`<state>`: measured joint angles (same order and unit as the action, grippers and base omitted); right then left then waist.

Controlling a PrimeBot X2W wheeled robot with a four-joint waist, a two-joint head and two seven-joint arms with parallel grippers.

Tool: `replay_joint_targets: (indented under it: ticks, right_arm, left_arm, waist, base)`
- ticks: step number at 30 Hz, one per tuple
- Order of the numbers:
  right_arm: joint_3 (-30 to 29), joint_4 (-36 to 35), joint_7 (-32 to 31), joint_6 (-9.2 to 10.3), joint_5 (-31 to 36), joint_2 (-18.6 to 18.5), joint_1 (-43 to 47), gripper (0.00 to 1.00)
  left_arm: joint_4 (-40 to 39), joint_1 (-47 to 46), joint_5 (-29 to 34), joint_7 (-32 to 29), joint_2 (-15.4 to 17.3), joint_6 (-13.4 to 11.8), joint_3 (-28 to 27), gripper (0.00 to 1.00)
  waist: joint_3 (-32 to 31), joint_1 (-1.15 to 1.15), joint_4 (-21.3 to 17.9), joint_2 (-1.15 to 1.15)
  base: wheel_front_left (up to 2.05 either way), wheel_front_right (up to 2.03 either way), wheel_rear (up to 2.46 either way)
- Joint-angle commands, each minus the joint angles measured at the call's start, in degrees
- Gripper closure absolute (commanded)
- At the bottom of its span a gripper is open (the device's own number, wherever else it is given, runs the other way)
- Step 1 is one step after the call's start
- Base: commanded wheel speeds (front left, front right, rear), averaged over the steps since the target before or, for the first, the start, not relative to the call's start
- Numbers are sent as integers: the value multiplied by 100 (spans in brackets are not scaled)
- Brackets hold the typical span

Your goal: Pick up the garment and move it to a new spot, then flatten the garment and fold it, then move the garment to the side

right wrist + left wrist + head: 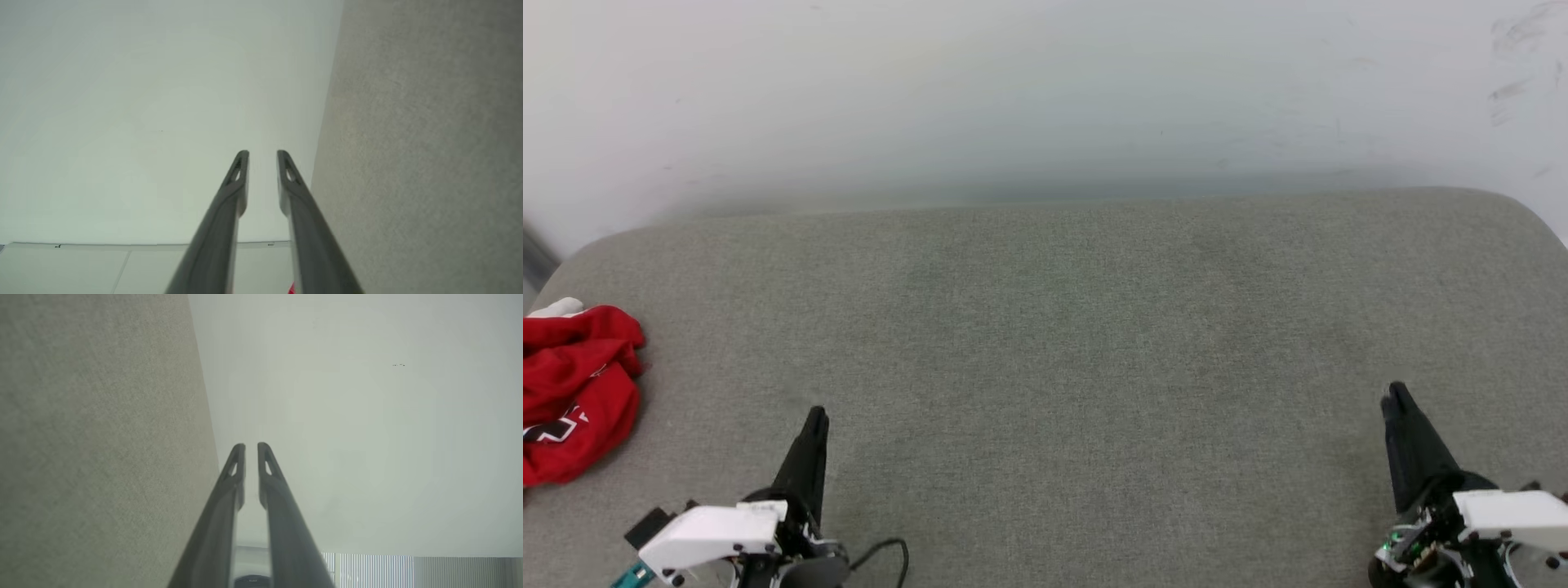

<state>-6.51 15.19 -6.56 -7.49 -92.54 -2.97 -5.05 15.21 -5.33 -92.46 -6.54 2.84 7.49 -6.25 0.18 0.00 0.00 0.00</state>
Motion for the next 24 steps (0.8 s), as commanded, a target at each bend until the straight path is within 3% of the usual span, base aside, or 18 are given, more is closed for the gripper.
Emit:
replay_joint_targets:
  ticks: [1,13,24]
  right_arm:
    - [17,-8,35,0,19,0,8,0]
    - [-62,-115,380,0,617,1,99,0]
    - [-116,-581,656,0,1876,2,164,0]
  left_arm:
    - [-36,6,18,34,0,0,18,0]
    - [-306,119,650,379,2,-19,-59,0]
    - [-805,195,1849,654,3,-386,-14,0]
  waist:
    - [2,0,0,0]
    - [8,0,-7,0]
    - [13,0,-11,0]
  base:
    - [0,0,0]
    - [0,0,0]
    - [0,0,0]
